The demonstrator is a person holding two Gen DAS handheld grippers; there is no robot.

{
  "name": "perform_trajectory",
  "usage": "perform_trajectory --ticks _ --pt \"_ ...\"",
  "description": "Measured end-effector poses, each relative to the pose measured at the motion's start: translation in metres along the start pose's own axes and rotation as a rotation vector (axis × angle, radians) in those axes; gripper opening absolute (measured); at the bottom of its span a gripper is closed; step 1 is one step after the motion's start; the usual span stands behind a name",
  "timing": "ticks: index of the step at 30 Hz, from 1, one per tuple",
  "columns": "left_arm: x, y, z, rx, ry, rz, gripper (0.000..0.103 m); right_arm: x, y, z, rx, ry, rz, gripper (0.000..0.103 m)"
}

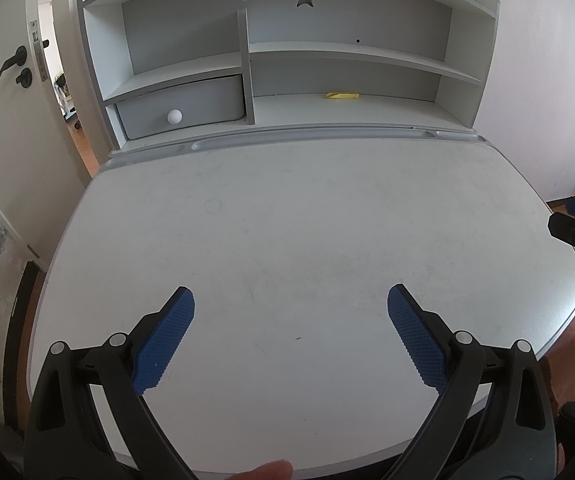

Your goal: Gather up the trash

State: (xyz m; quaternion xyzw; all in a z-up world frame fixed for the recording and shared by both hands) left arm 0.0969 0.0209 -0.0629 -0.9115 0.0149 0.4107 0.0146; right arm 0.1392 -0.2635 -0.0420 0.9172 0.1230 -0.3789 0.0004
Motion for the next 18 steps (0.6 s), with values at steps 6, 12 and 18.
perform_trajectory --ticks 6,12,18 --pt "-0.001 0.0008 -0.0003 0.003 0.009 -0.01 0.094 -0.0002 0.0001 -0.0001 0.0 0.0 -0.001 0.093" --pt "-0.0024 0.0022 -0.0002 0.002 0.01 -0.004 0.094 -0.0003 0.0003 0.0 0.0 -0.001 -0.001 0.093" --pt "-0.0008 0.0025 0.0006 -0.004 -0.001 0.0 0.094 -0.0008 0.0001 -0.0007 -0.001 -0.001 0.001 0.093"
Point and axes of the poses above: each gripper's, at about its wrist camera, not at the fingertips, and x roughly the way its jaws point, y to its right, z to its underside, the point moved 7 cm from there along x, roughly the way its jaws point
